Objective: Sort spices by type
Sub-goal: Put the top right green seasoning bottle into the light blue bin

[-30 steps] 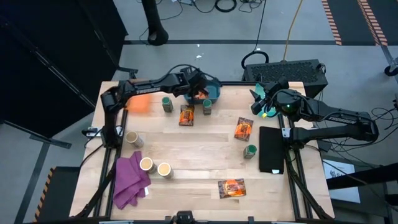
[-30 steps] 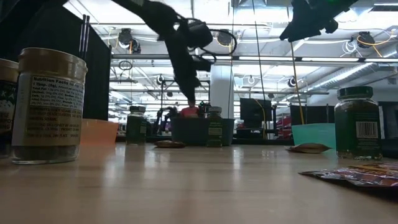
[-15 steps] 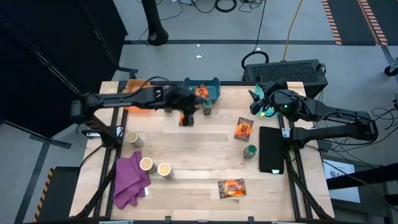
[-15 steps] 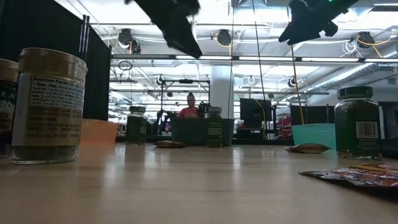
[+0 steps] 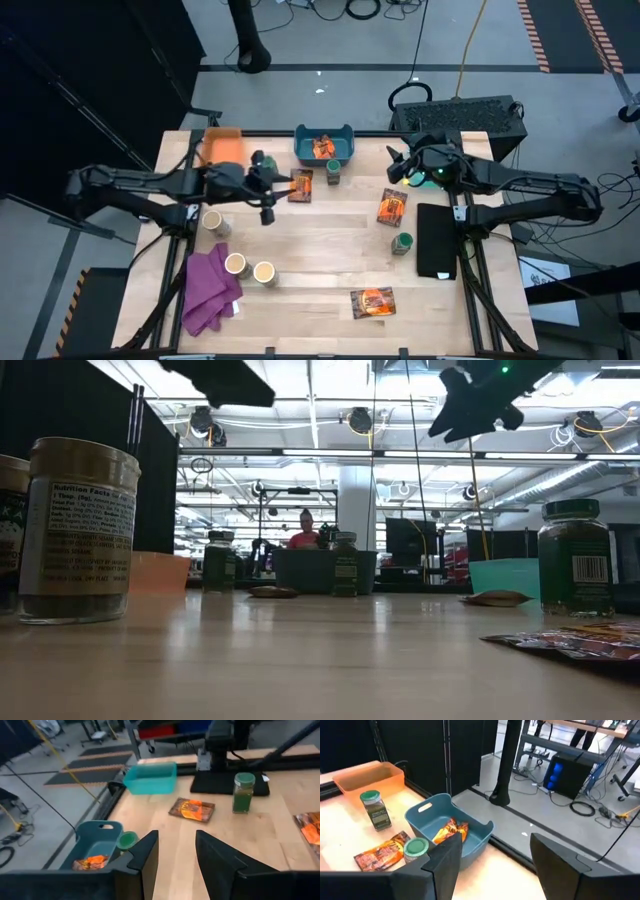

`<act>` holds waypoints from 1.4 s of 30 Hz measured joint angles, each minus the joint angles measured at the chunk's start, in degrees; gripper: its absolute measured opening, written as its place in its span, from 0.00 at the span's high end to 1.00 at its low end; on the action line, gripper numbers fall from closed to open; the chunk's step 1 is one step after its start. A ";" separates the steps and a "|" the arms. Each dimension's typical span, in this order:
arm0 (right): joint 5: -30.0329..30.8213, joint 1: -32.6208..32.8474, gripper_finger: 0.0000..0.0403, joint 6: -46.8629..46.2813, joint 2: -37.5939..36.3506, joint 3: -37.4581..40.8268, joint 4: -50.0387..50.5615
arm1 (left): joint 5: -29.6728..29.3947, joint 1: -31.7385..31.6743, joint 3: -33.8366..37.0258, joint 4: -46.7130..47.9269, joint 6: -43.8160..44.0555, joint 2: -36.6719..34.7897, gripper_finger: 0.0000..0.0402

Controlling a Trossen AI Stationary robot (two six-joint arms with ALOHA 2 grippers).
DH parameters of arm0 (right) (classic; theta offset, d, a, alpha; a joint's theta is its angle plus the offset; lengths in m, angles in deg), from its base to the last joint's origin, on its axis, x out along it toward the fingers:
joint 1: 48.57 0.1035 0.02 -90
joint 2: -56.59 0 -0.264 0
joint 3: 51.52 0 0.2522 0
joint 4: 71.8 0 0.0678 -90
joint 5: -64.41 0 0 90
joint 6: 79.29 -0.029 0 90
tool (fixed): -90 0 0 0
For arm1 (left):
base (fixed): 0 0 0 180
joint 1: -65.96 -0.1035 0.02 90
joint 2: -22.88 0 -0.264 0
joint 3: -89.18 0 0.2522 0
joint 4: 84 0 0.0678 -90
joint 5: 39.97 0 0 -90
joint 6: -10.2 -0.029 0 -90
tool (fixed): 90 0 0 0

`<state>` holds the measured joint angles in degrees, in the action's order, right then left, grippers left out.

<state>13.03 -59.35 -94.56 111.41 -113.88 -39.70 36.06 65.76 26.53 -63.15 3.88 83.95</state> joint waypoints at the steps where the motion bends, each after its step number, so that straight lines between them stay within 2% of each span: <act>1: -0.27 0.01 0.46 -0.39 0.69 0.00 -0.94 | -0.60 0.03 0.75 -0.02 0.00 -1.07 0.67; 7: -10.08 0.08 0.46 2.08 7.00 -0.08 -7.72 | -6.62 0.03 2.64 1.25 -0.45 -4.87 0.67; 11: -10.47 0.01 0.46 3.73 12.77 -4.30 -7.63 | -14.00 -0.10 2.79 2.96 -0.53 -6.20 0.67; 15: -10.41 0.03 0.46 4.07 19.14 -12.16 -2.52 | -23.35 -0.18 2.79 5.33 -1.84 -6.55 0.67; 18: -10.15 -0.01 0.46 2.55 23.47 -17.93 1.86 | -27.82 -0.21 2.79 8.65 -1.91 -6.50 0.67; 21: -10.14 0.01 0.46 0.82 26.85 -22.20 4.94 | -28.50 -0.21 2.79 9.46 -4.26 -6.55 0.67; 26: -10.15 -0.16 0.46 -3.66 31.53 -27.76 7.69 | -27.46 -0.21 2.72 0.19 -11.46 -7.74 0.67; 30: -10.15 -0.19 0.46 -9.64 34.11 -29.26 8.23 | -20.08 -0.19 3.06 5.34 -12.53 -8.29 0.67; 34: -10.24 -0.86 0.46 -14.45 36.68 -30.65 8.38 | -19.98 -0.30 4.67 5.75 -12.57 -9.05 0.67; 37: -10.13 -1.45 0.46 -15.79 38.88 -32.46 7.19 | -20.19 -1.39 6.73 0.08 -12.60 -9.50 0.67; 42: -10.22 -1.38 0.44 -15.55 43.83 -37.42 8.53 | -20.27 -5.42 12.40 -12.16 -18.23 -9.44 0.67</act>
<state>2.80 -60.73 -110.11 155.24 -151.30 -31.17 15.79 60.34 38.93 -75.31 -14.35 74.50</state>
